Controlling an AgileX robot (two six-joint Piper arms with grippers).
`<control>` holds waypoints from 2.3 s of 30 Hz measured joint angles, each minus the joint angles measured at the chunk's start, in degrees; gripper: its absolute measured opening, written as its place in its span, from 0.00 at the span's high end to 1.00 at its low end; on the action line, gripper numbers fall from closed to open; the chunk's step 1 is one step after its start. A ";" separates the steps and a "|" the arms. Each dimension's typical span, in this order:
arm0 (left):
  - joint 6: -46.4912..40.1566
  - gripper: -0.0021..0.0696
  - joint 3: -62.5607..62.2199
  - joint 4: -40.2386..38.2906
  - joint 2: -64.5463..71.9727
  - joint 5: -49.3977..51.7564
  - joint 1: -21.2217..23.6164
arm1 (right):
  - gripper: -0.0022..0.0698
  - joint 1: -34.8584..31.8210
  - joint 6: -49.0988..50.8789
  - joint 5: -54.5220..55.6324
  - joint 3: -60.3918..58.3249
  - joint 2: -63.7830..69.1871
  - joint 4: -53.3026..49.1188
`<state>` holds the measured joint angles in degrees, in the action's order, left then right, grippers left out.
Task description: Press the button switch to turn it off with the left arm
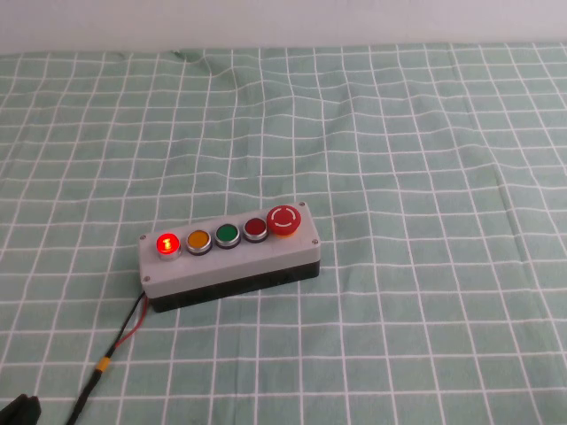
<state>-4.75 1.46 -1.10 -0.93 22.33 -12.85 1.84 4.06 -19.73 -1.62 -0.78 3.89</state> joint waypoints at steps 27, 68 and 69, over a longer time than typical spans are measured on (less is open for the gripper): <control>0.00 0.98 0.00 0.00 0.00 0.00 0.00 | 0.99 0.00 0.00 0.00 0.00 0.00 0.00; 7.55 0.98 0.00 -4.08 0.00 -64.75 0.00 | 0.99 0.00 0.00 0.00 0.00 0.00 0.00; 7.85 0.98 -0.34 -4.49 0.00 -66.17 0.00 | 0.99 0.00 0.00 0.00 0.00 0.00 0.00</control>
<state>3.11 1.12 -5.59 -0.93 -43.84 -12.85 1.84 4.06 -19.73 -1.62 -0.78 3.89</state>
